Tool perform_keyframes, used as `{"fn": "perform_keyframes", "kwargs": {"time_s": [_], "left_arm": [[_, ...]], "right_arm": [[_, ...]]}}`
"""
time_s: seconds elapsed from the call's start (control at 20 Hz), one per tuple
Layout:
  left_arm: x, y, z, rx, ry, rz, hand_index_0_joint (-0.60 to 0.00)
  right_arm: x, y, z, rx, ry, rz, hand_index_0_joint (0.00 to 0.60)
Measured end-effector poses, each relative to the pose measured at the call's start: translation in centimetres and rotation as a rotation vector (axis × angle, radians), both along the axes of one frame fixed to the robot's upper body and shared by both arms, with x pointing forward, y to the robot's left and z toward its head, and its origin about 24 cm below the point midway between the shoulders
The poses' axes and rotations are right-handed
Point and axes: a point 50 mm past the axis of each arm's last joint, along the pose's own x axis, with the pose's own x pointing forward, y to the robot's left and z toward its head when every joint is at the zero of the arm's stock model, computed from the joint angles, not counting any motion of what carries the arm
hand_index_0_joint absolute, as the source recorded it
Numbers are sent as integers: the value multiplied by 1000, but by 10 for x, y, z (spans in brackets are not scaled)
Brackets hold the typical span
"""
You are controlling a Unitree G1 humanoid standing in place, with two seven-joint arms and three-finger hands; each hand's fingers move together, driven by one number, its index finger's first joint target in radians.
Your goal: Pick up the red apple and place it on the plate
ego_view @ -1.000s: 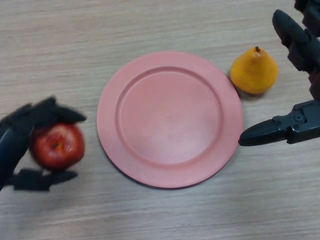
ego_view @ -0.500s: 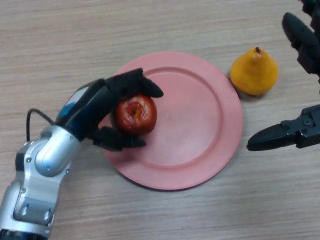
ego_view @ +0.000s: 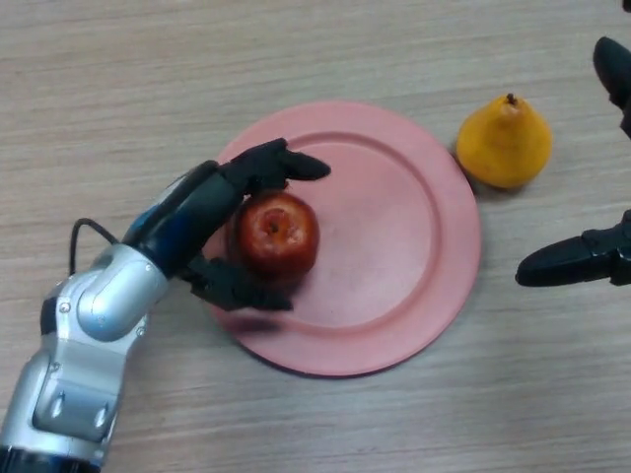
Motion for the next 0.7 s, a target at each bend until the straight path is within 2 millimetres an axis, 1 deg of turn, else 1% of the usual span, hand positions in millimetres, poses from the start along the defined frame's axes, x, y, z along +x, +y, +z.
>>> {"fn": "perform_keyframes", "kwargs": {"time_s": [0.1,0.25,0.35,0.4,0.5,0.6,0.65,0.7], "left_arm": [[-11,-5,15,0,9,-45,0],[-18,-1,41,-118,-51,-64,0],[-19,15,57,-144,-110,-29,0],[-24,29,68,-215,-133,-10,0],[-38,47,91,-414,-155,30,0],[-52,60,101,-620,-95,75,0],[-58,62,99,-644,-65,91,0],[-64,64,93,-651,-16,102,0]], "right_arm": [[0,-1,0,-13,-6,-16,0],[-2,-1,4,-29,-25,-17,0],[-3,-2,6,-57,-44,-2,0],[-2,-5,7,-65,-71,-16,0],[0,-10,5,-90,-84,-61,0],[-1,-9,4,-94,-76,-31,0],[-1,-8,3,-92,-73,-26,0],[-1,-9,2,-79,-67,-25,0]]}}
